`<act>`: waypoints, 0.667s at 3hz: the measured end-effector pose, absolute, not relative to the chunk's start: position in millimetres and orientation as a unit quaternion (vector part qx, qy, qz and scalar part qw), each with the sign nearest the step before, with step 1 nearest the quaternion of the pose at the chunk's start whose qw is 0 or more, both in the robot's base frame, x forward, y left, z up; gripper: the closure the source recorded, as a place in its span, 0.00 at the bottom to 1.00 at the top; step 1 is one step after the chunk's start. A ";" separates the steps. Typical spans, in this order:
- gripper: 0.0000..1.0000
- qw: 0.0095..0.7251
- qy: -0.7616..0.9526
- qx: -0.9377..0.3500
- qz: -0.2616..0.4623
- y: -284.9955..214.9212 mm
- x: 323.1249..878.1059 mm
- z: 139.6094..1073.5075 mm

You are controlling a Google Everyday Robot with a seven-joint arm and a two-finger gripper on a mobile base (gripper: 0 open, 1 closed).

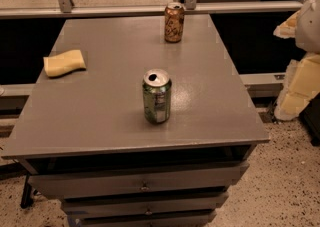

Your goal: Move green can near sponge

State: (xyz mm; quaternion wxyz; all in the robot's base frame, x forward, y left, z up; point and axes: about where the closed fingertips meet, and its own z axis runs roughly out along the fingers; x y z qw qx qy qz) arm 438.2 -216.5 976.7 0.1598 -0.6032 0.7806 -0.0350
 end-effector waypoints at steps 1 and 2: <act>0.00 0.164 0.781 -0.602 -0.035 -216.1 438.4 977.6; 0.00 0.193 0.779 -0.596 -0.007 -208.3 442.0 965.4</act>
Offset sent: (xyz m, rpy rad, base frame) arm 0.0116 0.0217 -0.0384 0.2505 -0.0268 0.0109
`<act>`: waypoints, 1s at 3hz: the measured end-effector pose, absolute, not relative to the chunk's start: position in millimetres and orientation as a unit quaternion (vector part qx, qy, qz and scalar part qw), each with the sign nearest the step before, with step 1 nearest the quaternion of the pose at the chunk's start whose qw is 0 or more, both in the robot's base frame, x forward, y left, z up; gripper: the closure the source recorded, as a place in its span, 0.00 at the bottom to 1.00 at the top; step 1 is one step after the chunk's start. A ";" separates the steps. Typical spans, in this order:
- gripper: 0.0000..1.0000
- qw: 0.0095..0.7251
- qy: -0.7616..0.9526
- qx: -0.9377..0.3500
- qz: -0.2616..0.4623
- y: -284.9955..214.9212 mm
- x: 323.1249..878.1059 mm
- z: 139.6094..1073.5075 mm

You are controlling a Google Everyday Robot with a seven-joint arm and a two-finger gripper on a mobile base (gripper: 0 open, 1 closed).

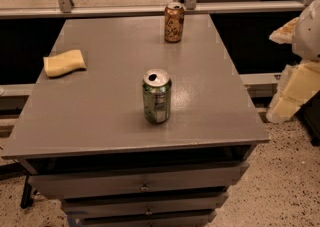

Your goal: Move green can near sponge

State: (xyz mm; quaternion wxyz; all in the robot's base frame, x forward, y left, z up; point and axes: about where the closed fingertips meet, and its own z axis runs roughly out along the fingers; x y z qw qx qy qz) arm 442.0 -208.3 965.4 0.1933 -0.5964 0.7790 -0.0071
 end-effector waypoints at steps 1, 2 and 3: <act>0.00 0.240 0.774 -0.584 0.055 -189.1 449.8 937.4; 0.00 0.292 0.762 -0.564 0.128 -163.9 458.9 907.2; 0.00 0.345 0.738 -0.545 0.199 -133.4 470.0 880.3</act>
Offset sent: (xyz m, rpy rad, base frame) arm 0.0307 0.0760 -0.0899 0.6180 0.0033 0.0375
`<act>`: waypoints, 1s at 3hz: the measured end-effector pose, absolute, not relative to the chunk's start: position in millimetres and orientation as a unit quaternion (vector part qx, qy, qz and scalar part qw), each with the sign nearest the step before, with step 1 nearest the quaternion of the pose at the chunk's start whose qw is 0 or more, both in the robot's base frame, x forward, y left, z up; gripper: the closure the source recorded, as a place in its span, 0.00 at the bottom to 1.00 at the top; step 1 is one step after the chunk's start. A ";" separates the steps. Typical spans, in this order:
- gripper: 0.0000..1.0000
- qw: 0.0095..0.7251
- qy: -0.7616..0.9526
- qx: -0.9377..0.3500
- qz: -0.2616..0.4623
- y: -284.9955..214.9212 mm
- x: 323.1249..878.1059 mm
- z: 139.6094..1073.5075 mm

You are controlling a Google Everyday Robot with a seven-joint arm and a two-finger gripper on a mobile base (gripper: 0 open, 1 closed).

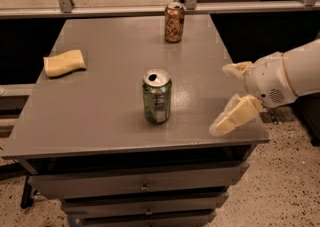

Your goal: Move green can near sponge

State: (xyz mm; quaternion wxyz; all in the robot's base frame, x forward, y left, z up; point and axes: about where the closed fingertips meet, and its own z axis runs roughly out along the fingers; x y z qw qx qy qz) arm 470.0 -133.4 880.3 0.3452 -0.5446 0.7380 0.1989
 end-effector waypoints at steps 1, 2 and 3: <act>0.00 0.390 0.711 -0.525 0.257 -104.7 478.1 858.8; 0.00 0.426 0.679 -0.512 0.309 -69.3 482.4 845.5; 0.00 0.452 0.647 -0.503 0.352 -32.2 486.5 842.4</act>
Offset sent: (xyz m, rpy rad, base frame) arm 0.0175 0.1031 -0.0483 0.4738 -0.0490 0.1031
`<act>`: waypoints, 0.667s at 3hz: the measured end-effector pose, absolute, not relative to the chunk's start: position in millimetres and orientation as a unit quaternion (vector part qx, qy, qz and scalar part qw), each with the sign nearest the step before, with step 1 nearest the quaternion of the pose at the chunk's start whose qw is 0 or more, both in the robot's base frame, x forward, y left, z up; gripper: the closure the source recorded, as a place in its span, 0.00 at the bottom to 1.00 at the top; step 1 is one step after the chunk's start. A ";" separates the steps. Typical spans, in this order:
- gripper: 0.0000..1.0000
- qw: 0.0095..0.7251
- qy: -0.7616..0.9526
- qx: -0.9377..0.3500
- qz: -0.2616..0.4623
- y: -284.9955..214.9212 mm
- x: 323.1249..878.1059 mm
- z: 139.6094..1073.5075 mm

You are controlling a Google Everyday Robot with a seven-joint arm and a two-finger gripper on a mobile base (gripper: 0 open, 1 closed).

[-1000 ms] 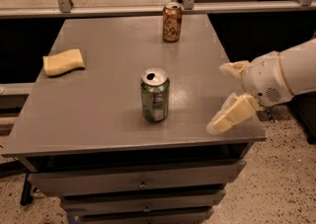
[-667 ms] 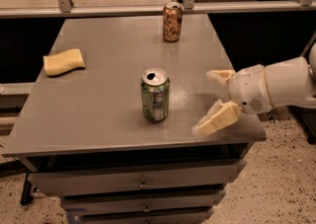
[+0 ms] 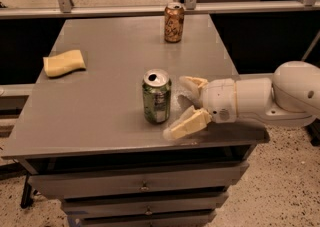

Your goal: Move green can near sponge

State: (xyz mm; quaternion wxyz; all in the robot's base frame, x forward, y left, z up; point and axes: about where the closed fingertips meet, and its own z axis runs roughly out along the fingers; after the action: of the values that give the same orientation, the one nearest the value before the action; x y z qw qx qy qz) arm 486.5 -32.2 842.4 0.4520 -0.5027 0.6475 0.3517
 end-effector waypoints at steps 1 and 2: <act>0.00 0.471 0.620 -0.493 0.387 1.6 491.1 849.0; 0.18 0.486 0.597 -0.490 0.408 28.0 493.3 858.5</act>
Offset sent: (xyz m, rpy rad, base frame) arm 0.0110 0.0873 0.0264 0.2303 -0.0444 0.0867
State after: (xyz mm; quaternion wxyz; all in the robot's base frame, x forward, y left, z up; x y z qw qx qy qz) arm 493.3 28.0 858.5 0.4864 -0.4903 0.5972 0.4078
